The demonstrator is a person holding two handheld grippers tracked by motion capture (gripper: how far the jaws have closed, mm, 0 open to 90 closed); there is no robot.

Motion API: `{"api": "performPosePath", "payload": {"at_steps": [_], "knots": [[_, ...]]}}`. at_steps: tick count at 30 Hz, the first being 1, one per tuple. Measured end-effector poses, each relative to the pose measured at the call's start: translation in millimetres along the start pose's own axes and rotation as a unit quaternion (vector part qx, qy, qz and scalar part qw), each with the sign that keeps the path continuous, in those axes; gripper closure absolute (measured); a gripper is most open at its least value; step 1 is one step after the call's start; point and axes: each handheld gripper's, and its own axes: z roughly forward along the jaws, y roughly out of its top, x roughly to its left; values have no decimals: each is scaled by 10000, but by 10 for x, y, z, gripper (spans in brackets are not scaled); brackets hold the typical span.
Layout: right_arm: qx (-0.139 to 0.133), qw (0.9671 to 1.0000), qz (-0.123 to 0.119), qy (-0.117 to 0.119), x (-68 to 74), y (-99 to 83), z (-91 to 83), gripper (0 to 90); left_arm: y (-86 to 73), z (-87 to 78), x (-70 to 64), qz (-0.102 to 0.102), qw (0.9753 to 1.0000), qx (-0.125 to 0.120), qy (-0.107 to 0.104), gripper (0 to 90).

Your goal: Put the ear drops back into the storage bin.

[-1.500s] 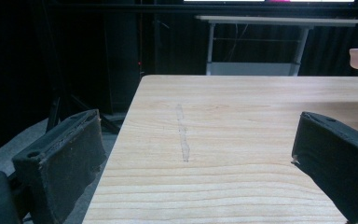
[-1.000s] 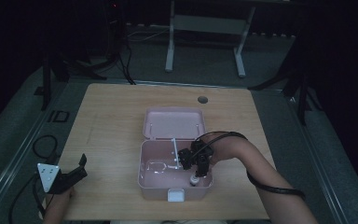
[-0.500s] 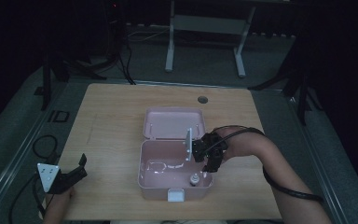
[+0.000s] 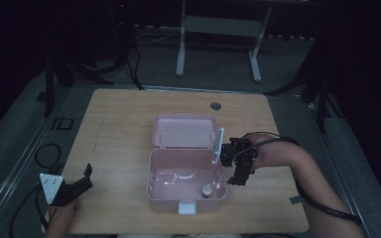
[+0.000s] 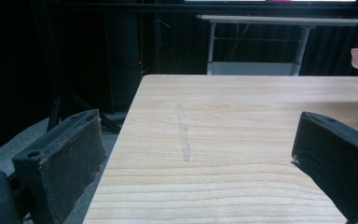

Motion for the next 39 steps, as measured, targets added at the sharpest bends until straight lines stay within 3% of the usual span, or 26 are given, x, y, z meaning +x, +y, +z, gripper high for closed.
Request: {"api": "performPosePath", "payload": {"at_steps": [6,13,22,31,32,38,39], "knots": [[-275,9990,206,-282,-33,-183,28,139,0,0,0,-1,10000,-4,2,23],[-345,9980,474,-237,-59,-406,126,138,0,0,-1,14,10000,-6,2,24],[-500,9936,983,-260,-84,-697,386,141,0,-2,0,12,10000,2,0,24],[-769,9854,1434,-496,-106,-990,612,142,0,-2,-1,18,10000,1,2,24],[-879,9828,1549,-494,-110,-1059,670,142,0,-2,0,17,10000,2,2,24],[-979,9769,1814,-565,-83,-1233,863,142,-1,-1,0,13,10000,-1,0,24],[-1048,9744,1896,-594,-77,-1271,900,142,0,-2,0,13,10000,0,-1,23]]}}
